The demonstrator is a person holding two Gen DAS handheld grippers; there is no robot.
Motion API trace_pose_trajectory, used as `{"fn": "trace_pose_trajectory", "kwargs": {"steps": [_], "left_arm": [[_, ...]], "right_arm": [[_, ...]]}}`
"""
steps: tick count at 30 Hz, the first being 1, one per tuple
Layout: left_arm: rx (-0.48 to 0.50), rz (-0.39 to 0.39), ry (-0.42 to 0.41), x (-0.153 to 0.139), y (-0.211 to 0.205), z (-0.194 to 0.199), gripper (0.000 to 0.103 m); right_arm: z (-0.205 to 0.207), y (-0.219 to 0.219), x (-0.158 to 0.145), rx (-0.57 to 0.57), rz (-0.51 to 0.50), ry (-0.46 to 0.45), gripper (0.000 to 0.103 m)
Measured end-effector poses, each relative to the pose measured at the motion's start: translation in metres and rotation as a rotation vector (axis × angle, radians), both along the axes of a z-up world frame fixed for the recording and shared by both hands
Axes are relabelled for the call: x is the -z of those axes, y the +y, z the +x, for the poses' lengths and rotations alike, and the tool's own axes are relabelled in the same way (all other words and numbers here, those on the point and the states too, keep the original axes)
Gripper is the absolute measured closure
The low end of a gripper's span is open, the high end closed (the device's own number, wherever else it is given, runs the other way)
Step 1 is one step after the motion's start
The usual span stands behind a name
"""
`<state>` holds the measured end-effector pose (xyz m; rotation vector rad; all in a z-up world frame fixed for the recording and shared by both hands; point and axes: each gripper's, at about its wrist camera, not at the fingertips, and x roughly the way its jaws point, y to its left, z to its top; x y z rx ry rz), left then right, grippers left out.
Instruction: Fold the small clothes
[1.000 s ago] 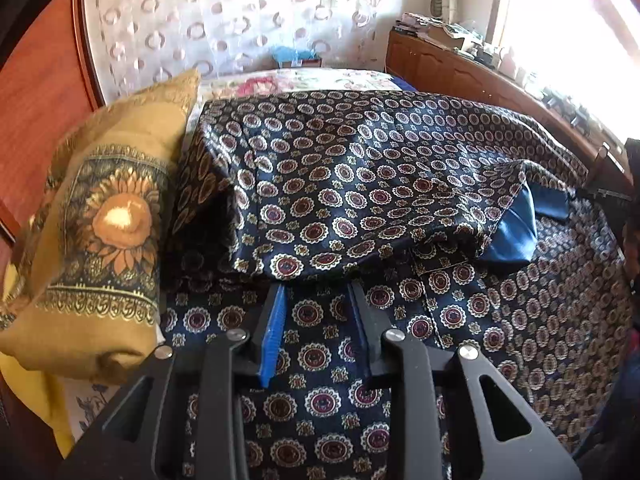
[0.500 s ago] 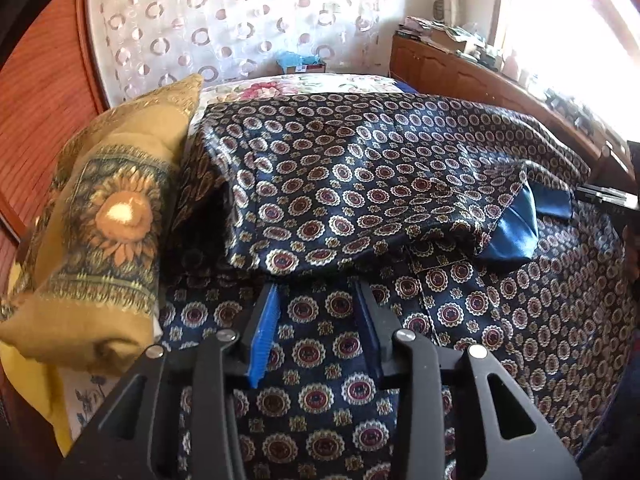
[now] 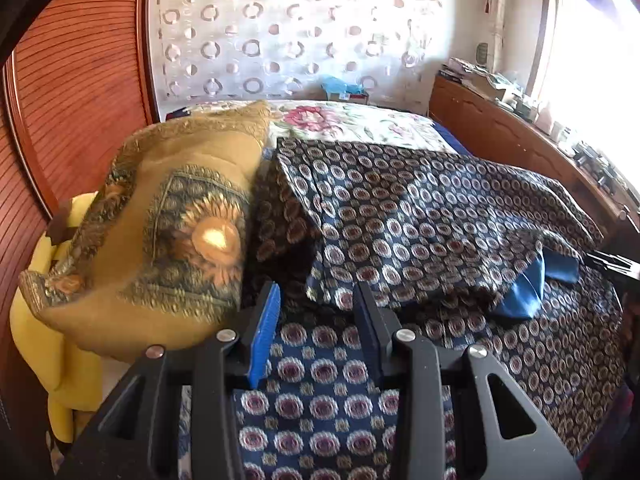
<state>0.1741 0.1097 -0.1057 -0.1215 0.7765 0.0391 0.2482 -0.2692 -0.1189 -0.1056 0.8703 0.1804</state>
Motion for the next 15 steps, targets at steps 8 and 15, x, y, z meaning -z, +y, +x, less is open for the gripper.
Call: {"fn": "trace_pose_trajectory", "kwargs": {"steps": [8, 15], "left_arm": [[-0.002, 0.083, -0.072, -0.013, -0.008, 0.007, 0.067], [0.007, 0.112, 0.013, -0.007, -0.004, 0.037, 0.067]], "right_arm": [[0.0, 0.001, 0.0, 0.001, 0.0, -0.001, 0.055], [0.0, 0.001, 0.0, 0.001, -0.001, -0.001, 0.055]]}}
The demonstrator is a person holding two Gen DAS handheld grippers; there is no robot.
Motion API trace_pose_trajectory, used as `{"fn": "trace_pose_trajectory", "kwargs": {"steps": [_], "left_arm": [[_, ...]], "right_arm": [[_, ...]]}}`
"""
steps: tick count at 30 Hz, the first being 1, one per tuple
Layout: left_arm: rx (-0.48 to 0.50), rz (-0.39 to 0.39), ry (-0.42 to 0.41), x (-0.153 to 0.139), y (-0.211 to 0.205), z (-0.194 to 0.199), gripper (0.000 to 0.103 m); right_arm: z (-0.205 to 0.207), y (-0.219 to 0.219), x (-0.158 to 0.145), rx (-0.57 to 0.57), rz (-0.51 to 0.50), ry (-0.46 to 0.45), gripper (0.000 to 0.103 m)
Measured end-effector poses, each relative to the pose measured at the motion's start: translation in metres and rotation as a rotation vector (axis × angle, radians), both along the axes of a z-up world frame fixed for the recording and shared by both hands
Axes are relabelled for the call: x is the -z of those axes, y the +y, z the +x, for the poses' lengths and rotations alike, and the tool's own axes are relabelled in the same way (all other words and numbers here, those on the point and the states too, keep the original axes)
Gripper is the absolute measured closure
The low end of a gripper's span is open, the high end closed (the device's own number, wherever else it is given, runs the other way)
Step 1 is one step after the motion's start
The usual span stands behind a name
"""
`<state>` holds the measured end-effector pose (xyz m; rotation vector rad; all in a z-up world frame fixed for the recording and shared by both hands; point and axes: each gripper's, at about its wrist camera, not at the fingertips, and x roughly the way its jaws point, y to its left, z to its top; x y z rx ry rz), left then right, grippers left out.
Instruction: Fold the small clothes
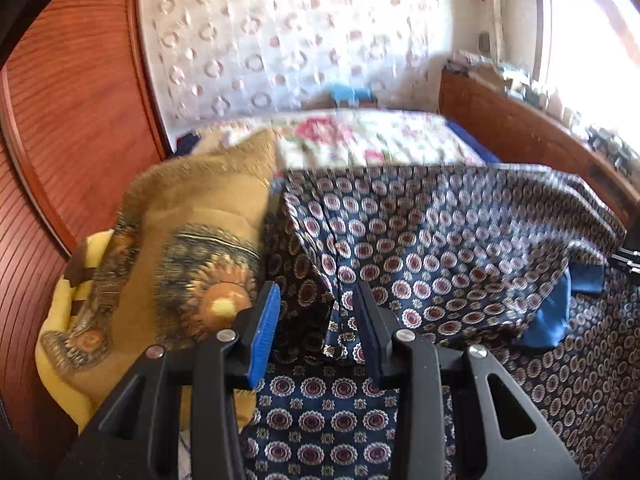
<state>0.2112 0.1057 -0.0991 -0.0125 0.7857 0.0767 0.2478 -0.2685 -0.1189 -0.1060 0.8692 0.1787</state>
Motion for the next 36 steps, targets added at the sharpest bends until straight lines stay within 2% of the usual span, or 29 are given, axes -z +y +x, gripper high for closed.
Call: {"fn": "trace_pose_trajectory", "kwargs": {"steps": [2, 4, 6, 10, 17, 22, 30, 32, 34, 36], "left_arm": [[0.026, -0.03, 0.04, 0.008, 0.002, 0.009, 0.068], [0.023, -0.036, 0.064, 0.014, 0.005, 0.016, 0.09], [0.025, -0.035, 0.061, 0.014, 0.007, 0.016, 0.103], [0.033, -0.03, -0.007, -0.001, 0.005, 0.005, 0.103], [0.058, -0.083, -0.105, -0.032, 0.001, -0.03, 0.103], [0.077, -0.083, -0.119, -0.036, 0.0, -0.036, 0.103], [0.079, -0.101, -0.119, -0.031, 0.0, -0.038, 0.103], [0.081, -0.105, -0.119, -0.03, 0.0, -0.039, 0.103], [0.085, -0.108, -0.121, -0.029, 0.0, -0.041, 0.103], [0.086, -0.108, -0.128, -0.03, 0.0, -0.043, 0.103]], "right_arm": [[0.0, 0.0, 0.0, 0.0, 0.0, 0.0, 0.055], [0.0, 0.0, 0.0, 0.0, 0.0, 0.0, 0.055], [0.0, 0.0, 0.0, 0.0, 0.0, -0.001, 0.055], [0.0, 0.0, 0.0, 0.003, 0.004, -0.001, 0.055], [-0.011, -0.01, -0.004, 0.031, 0.045, -0.011, 0.055], [-0.012, -0.021, -0.003, 0.035, 0.091, 0.02, 0.055], [0.016, -0.032, -0.005, 0.061, 0.164, 0.045, 0.055], [0.021, -0.029, -0.005, 0.068, 0.14, 0.041, 0.065], [0.022, -0.023, -0.004, 0.054, 0.065, 0.02, 0.097], [0.021, -0.023, -0.006, 0.025, 0.064, 0.009, 0.101]]}}
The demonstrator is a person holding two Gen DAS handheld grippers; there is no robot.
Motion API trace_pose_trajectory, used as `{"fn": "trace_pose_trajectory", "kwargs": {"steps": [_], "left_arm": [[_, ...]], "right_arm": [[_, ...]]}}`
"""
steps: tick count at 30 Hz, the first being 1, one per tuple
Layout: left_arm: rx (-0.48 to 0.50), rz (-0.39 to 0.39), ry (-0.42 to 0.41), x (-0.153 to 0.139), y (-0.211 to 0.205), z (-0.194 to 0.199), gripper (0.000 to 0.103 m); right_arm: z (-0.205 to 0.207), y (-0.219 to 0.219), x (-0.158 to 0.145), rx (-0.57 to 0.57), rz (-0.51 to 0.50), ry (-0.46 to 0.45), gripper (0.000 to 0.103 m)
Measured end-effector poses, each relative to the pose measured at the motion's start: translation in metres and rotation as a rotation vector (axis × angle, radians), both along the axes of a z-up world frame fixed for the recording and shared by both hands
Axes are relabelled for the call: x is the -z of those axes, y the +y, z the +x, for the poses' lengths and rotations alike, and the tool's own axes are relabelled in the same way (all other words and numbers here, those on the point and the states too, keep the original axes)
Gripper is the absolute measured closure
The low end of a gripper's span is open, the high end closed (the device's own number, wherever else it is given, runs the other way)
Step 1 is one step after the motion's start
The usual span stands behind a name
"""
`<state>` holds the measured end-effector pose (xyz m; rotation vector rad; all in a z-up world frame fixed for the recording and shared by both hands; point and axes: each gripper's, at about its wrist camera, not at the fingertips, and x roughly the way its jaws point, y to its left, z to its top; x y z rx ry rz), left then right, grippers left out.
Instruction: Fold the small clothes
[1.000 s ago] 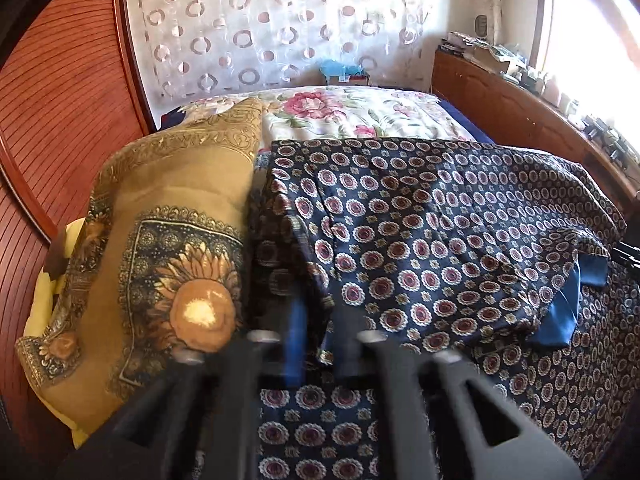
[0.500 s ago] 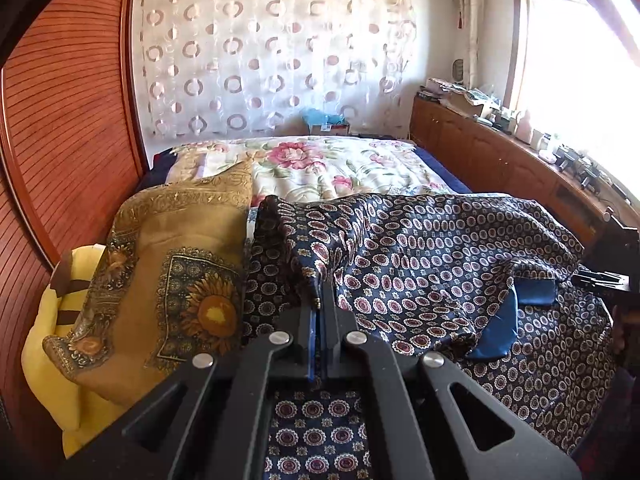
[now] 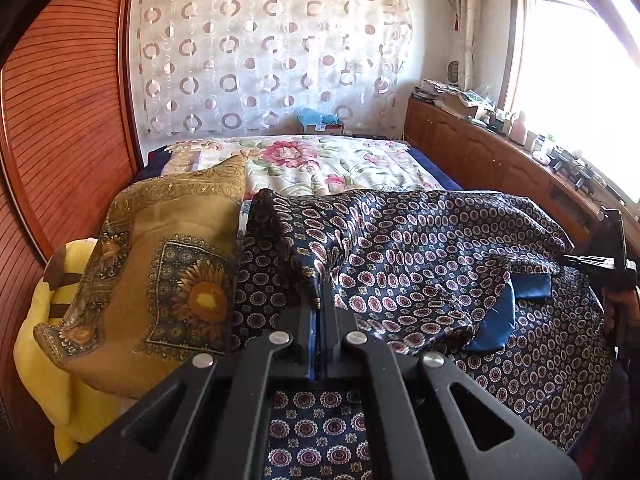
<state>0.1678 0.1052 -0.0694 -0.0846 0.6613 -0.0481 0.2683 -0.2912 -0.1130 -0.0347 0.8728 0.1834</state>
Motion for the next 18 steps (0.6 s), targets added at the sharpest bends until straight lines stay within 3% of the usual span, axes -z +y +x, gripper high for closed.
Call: {"fn": "trace_pose_trajectory", "kwargs": {"steps": [8, 18], "left_arm": [[0.022, -0.016, -0.038, -0.014, 0.004, -0.03, 0.103], [-0.018, -0.113, -0.051, -0.017, 0.038, -0.093, 0.103]], "right_arm": [[-0.043, -0.004, -0.041, -0.06, 0.043, -0.141, 0.103], [-0.117, -0.015, -0.093, -0.142, 0.122, -0.214, 0.103]]}}
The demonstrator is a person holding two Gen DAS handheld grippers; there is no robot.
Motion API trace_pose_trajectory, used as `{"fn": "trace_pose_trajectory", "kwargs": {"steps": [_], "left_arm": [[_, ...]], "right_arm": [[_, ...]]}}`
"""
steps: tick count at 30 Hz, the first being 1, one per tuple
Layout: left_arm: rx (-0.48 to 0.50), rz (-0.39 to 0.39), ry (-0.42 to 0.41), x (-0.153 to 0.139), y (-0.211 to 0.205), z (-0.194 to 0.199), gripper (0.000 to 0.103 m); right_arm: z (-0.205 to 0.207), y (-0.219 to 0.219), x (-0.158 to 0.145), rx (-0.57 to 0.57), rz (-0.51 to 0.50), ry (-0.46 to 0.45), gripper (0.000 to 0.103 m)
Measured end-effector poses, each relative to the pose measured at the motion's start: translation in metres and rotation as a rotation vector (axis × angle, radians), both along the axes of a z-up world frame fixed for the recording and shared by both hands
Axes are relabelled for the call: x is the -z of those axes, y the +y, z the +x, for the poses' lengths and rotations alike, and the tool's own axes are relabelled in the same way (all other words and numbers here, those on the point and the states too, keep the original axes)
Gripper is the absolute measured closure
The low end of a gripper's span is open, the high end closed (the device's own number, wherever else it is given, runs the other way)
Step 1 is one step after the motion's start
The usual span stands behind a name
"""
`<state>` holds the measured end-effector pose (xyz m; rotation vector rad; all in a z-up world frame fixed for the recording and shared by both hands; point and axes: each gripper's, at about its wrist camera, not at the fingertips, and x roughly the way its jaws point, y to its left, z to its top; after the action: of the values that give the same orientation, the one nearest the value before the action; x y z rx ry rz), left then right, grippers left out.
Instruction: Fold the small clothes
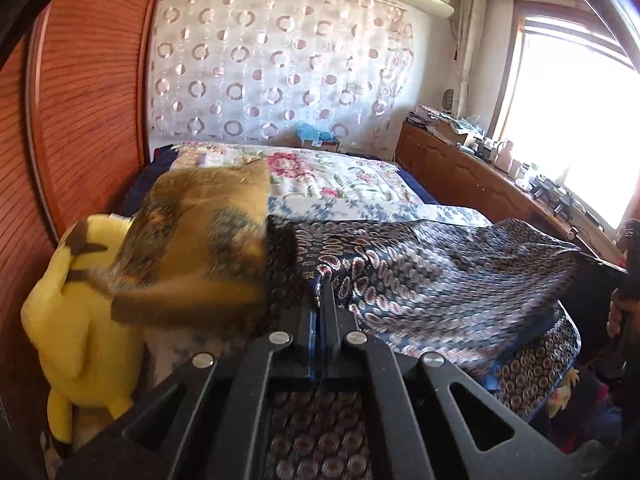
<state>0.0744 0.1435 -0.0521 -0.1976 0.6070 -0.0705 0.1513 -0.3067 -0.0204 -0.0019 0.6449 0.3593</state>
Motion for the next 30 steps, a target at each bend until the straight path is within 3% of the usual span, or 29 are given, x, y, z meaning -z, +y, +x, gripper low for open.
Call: {"fn": "trace_pose_trajectory", "kwargs": {"steps": [5, 13, 19, 24, 26, 28, 30], "left_arm": [[-0.045, -0.019, 0.066, 0.03, 0.012, -0.026, 0.103], [-0.022, -0.072, 0.158, 0.065, 0.008, -0.034, 0.103], [-0.033, 0.004, 0.203, 0.066, -0.003, -0.025, 0.092], [-0.06, 0.021, 0.243, 0.077, -0.002, -0.023, 0.085], [-0.064, 0.016, 0.261, 0.083, 0.001, -0.023, 0.084], [-0.064, 0.019, 0.274, 0.088, 0.0, -0.024, 0.083], [-0.065, 0.023, 0.274, 0.09, 0.0, -0.024, 0.083]], "right_arm": [[-0.038, 0.006, -0.01, -0.047, -0.041, 0.007, 0.103], [-0.052, 0.013, 0.054, -0.03, -0.149, 0.167, 0.103], [-0.052, 0.012, 0.063, -0.02, -0.147, 0.171, 0.102], [-0.057, 0.021, 0.056, -0.017, -0.171, 0.138, 0.1], [-0.058, 0.025, 0.053, -0.008, -0.194, 0.122, 0.094], [-0.055, 0.027, 0.051, 0.009, -0.214, 0.11, 0.067], [-0.053, 0.03, 0.051, 0.008, -0.21, 0.099, 0.057]]}}
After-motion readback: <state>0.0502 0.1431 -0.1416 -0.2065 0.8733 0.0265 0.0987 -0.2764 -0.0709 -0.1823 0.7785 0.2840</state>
